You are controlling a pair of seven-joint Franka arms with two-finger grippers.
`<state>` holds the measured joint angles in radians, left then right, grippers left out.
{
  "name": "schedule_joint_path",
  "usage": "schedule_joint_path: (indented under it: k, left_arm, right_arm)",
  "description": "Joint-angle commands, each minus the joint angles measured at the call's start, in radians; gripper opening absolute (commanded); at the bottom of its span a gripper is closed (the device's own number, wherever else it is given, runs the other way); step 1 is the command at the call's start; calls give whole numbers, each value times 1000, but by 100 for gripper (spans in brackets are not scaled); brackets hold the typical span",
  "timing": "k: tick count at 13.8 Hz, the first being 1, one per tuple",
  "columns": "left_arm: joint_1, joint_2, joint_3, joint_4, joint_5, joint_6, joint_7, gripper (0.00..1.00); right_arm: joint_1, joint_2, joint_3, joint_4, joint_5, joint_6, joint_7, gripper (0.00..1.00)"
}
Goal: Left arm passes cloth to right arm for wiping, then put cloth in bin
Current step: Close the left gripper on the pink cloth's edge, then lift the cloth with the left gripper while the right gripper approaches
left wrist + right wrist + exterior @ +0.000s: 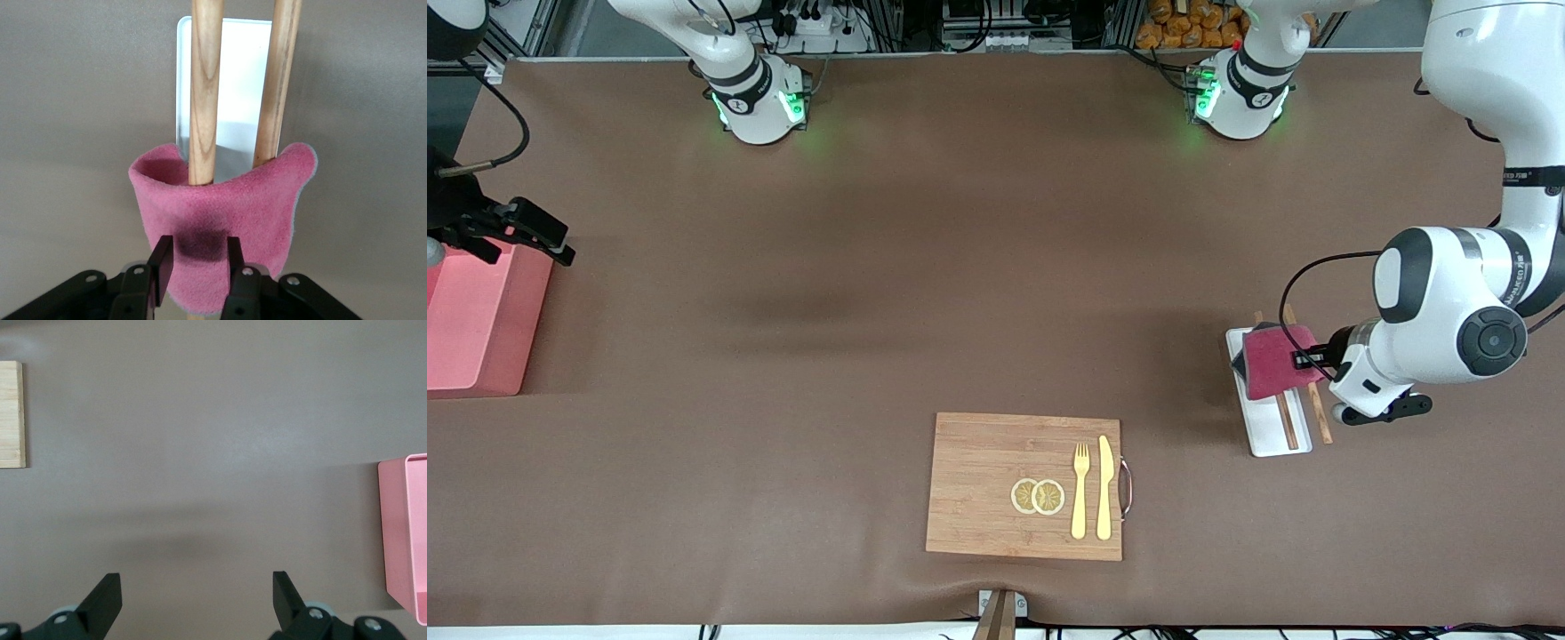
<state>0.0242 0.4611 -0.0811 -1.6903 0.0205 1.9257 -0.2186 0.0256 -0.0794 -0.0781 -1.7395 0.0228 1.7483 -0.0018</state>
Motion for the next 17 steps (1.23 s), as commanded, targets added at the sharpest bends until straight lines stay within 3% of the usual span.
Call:
schedule_joint_path:
  k: [1,5,8,14,17]
  left_arm:
    - [5,-19,-5,-25,9,16,-8,25]
    - [5,-16,-5,-25,9,18,-7,14]
    - [2,-15,-5,-23,9,18,-8,0]
    - [3,-50,-20,-22,9,-5,-5,0]
    - [6,-120,-60,-20,7,-85,-10,0]
  right_arm:
    - [4,3,-5,5,12,-3,17,100]
    - [4,9,-5,3,12,-3,17,100]
    - [2,9,-5,3,12,-3,17,100]
    - [4,10,-5,9,12,-13,23,100]
    - [10,10,-5,21,83,-52,168,100]
